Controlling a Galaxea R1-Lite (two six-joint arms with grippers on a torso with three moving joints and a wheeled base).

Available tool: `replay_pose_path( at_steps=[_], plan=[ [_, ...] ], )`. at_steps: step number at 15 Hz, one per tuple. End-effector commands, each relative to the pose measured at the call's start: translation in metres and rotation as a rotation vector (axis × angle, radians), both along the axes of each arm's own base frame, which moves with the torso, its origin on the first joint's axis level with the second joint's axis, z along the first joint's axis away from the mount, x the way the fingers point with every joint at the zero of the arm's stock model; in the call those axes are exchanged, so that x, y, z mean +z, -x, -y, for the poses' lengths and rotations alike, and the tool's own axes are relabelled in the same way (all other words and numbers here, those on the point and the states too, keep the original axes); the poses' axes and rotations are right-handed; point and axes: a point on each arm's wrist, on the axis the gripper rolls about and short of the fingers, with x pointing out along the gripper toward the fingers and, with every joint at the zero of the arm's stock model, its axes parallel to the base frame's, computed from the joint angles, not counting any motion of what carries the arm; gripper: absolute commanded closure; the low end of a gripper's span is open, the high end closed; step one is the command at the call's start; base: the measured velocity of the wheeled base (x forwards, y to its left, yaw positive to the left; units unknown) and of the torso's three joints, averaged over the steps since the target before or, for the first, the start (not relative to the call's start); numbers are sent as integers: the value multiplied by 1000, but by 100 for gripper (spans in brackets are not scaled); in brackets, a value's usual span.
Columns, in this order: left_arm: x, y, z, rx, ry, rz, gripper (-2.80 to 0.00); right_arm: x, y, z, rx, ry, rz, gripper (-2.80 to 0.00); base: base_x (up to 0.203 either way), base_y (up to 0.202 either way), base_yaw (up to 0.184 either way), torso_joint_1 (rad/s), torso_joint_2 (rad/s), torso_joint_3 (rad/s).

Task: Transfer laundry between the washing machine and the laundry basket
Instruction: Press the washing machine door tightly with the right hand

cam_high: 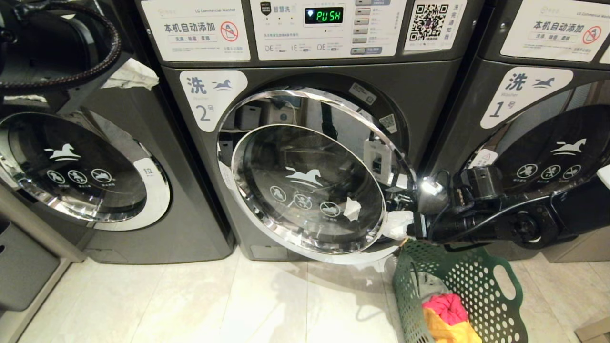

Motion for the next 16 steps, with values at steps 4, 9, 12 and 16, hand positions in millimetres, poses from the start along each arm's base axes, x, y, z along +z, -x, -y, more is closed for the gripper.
replay_pose_path(
  at_steps=[4,9,12,16],
  plan=[
    [0,11,-5,5,4,3,0,-16,-25,-2,-111,37,143,0,0,0,0,0,0,0],
    [-4,26,-18,73,-19,2,0,-4,-50,-4,-207,24,258,0,0,0,0,0,0,0],
    [-29,43,-37,165,-159,-90,0,-1,-63,-5,-234,30,297,0,0,0,0,0,0,0],
    [-78,76,-70,347,-282,-234,0,1,-74,-2,-268,47,330,0,0,0,0,0,0,0]
  ],
)
